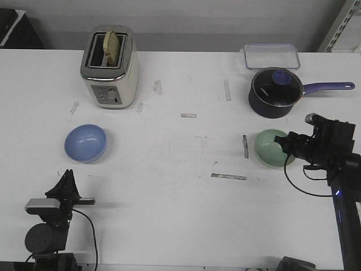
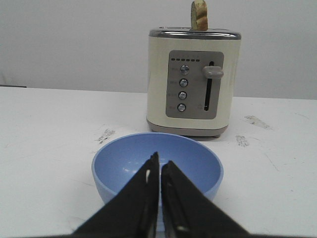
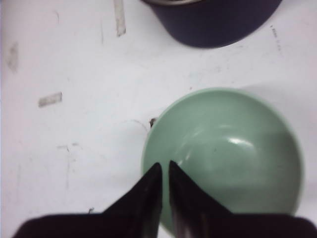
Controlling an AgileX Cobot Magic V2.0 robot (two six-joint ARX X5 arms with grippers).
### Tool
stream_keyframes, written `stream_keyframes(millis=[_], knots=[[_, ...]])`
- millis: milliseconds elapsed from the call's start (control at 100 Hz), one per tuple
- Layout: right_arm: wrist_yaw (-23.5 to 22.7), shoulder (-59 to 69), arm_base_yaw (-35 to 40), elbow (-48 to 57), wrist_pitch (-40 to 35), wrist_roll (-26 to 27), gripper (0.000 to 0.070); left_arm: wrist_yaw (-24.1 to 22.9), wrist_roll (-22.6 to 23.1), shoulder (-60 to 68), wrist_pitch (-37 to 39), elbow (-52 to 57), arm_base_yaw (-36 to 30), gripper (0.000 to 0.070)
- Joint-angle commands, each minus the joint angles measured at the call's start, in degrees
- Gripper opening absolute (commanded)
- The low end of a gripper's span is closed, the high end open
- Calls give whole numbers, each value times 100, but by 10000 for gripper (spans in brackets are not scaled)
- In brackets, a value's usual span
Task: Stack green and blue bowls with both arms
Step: 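Reach the right gripper forward and grasp the rim of the pale green bowl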
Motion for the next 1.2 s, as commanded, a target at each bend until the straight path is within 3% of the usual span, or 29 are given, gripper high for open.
stream_keyframes(millis=[0, 60, 100, 330, 440, 510, 900, 950, 1060, 1190], knots=[[-181, 162, -254, 111, -37, 72, 243, -17, 50, -9, 68, -122, 11, 2], [-282, 219, -457, 111, -151, 59, 376, -20, 50, -9, 68, -122, 11, 2], [-350, 227, -566, 109, -251, -17, 425, -17, 50, -9, 68, -122, 11, 2], [-323, 262, -1099, 109, -374, -251, 438, -20, 50, -9, 68, -122, 11, 2], [-197, 269, -1141, 103, -382, -280, 525, -17, 50, -9, 68, -122, 11, 2], [-46, 332, -1143, 94, -389, -348, 540, -20, 50, -9, 68, -122, 11, 2], [127, 1290, -960, 66, -42, -531, 528, -17, 50, -9, 68, -122, 11, 2], [129, 1392, -953, 66, 26, -531, 486, -17, 50, -9, 68, -122, 11, 2], [153, 1554, -898, 66, 133, -533, 319, -17, 50, -9, 68, -122, 11, 2], [293, 1644, -859, 66, 219, -533, 271, -17, 50, -9, 68, -122, 11, 2]])
